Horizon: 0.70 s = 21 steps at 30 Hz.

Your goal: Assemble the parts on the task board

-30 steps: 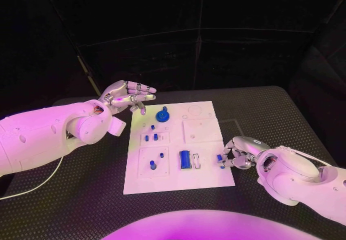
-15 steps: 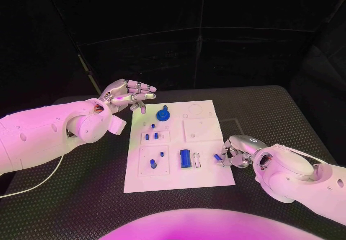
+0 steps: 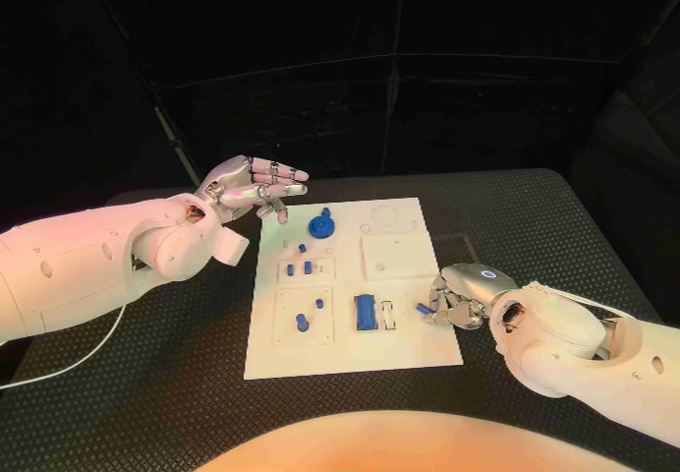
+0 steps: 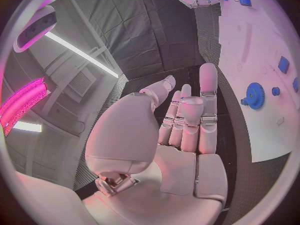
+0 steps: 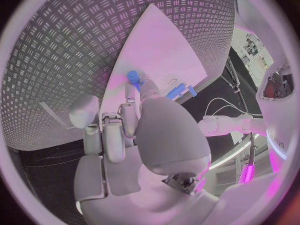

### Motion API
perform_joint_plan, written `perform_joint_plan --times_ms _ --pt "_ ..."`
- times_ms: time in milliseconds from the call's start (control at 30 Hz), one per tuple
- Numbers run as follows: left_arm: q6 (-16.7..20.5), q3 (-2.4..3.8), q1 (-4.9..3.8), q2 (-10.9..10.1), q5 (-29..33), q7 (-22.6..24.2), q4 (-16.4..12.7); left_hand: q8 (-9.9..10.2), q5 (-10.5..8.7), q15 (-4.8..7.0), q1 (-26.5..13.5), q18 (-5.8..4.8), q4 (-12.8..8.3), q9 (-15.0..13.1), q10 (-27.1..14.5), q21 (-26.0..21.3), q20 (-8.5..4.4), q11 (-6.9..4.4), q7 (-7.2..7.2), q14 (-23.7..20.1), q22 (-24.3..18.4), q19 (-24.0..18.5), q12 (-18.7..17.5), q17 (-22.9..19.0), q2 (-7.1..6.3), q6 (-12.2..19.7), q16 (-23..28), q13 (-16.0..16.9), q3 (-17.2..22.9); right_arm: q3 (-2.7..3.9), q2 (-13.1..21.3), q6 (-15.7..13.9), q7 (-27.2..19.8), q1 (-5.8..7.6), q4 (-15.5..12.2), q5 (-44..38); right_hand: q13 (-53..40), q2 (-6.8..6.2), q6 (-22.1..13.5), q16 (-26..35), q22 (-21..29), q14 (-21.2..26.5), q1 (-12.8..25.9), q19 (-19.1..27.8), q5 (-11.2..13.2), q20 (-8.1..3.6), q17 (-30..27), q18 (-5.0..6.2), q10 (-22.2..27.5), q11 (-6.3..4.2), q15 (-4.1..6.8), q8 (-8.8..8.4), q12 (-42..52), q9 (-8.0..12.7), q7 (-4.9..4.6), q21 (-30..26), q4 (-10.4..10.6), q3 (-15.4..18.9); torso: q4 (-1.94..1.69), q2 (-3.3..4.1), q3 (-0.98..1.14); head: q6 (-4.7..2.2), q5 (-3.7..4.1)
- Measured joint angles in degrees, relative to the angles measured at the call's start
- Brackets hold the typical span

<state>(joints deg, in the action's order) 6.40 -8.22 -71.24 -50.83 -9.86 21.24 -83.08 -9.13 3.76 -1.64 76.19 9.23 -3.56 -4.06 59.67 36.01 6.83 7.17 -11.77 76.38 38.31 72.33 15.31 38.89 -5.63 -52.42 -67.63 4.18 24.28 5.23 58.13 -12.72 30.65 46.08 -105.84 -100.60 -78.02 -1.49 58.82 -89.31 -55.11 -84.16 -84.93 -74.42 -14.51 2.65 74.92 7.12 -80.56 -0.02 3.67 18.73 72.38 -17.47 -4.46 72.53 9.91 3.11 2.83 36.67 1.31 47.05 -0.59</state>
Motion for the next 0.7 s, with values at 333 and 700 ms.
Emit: perform_joint_plan --times_ms 333,700 --pt "-0.1 0.0 0.0 0.0 0.0 0.0 0.0 0.0 0.0 0.0 0.0 0.0 0.0 0.0 0.0 0.0 0.0 0.0 0.0 0.0 0.0 0.0 0.0 0.0 0.44 0.0 0.0 0.0 0.0 -0.56 0.5 -3.7 0.8 -0.68 -2.3 3.2 1.4 0.25 1.3 -0.4 -2.5 0.2 -0.8 -1.2 -8.7 -0.73 0.0 0.0 -0.6 0.64 0.24 -1.21 3.3 1.2 0.19 1.3 1.5 -5.2 0.06 0.03 0.01 -0.05 0.11" --pt "-0.1 -0.01 0.0 0.0 0.0 -0.1 0.0 0.0 0.0 0.0 0.0 0.0 0.0 0.0 0.0 0.0 0.0 0.0 0.0 0.0 0.0 0.0 0.0 0.0 0.44 0.0 0.0 0.0 0.0 -0.51 0.1 -11.1 1.5 -0.65 -4.1 7.6 3.1 -1.98 1.8 -0.6 -3.4 -0.1 0.6 -1.7 -11.2 -0.8 0.0 -0.92 -1.7 0.27 0.56 -1.44 4.4 1.2 -0.09 1.7 2.7 -8.6 -0.04 0.08 -0.02 -0.01 -0.02"
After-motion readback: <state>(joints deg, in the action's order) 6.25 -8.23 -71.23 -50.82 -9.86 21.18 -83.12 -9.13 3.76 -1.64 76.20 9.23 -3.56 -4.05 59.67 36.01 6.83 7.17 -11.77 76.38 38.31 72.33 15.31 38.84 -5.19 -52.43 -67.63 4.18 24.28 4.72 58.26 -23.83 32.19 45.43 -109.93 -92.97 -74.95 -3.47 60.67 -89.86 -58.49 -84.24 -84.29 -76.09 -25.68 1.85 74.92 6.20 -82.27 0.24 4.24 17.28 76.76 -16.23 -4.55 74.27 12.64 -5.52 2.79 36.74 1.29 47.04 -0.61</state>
